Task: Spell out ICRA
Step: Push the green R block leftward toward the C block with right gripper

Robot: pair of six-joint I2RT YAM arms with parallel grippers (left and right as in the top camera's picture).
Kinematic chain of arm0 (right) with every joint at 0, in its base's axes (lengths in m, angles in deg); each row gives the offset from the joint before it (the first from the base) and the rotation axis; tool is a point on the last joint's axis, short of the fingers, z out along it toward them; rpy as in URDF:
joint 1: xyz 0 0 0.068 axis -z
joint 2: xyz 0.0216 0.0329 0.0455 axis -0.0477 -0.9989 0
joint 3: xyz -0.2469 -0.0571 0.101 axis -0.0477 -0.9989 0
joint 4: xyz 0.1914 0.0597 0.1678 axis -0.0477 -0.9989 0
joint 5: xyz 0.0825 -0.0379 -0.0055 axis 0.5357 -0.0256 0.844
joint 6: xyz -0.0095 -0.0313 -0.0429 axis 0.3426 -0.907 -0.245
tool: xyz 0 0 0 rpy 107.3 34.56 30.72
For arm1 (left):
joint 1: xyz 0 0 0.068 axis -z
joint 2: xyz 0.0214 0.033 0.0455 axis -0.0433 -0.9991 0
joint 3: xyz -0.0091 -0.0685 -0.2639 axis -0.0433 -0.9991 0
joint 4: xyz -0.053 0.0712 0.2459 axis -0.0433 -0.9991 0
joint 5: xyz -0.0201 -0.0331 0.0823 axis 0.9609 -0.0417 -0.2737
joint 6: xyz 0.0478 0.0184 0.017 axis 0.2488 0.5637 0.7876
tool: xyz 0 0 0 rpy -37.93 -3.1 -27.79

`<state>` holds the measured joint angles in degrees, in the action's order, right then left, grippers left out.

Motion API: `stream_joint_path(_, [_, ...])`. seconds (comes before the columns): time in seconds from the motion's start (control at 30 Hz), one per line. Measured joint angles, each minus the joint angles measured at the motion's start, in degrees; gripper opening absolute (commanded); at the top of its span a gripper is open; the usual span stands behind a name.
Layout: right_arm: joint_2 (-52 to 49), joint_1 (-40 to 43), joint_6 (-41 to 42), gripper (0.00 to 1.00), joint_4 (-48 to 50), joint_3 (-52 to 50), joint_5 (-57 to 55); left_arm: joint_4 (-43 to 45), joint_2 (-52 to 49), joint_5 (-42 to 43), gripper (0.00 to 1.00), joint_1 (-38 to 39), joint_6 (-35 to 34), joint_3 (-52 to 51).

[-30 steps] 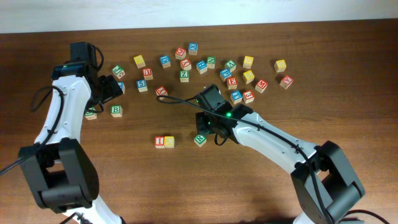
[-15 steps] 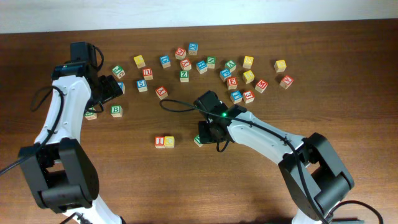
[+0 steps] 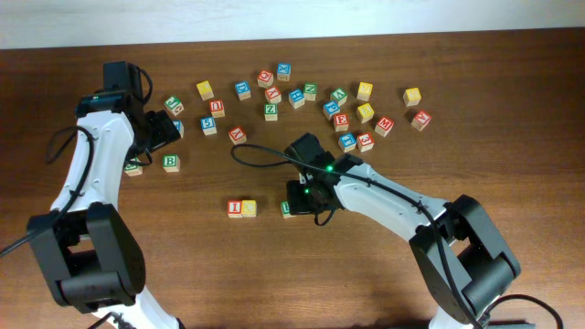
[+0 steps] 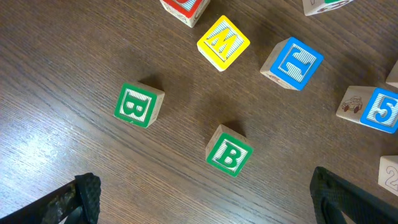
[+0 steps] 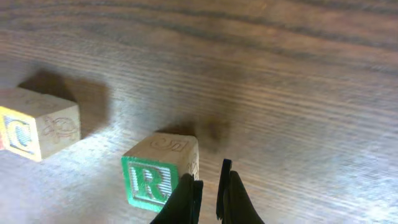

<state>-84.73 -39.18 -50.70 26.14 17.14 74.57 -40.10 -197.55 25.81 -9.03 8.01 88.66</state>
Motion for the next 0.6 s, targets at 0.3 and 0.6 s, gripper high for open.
stream_joint_path(0.3, [0.00,0.00,3.63,0.08,0.02,0.00,4.15,0.00,0.00,0.00,0.99,-0.02,0.00,0.00])
stream_joint_path(0.6, [0.00,0.00,4.57,0.08,-1.75,0.00,4.26,0.00,0.00,0.00,0.99,0.00,0.00,0.00])
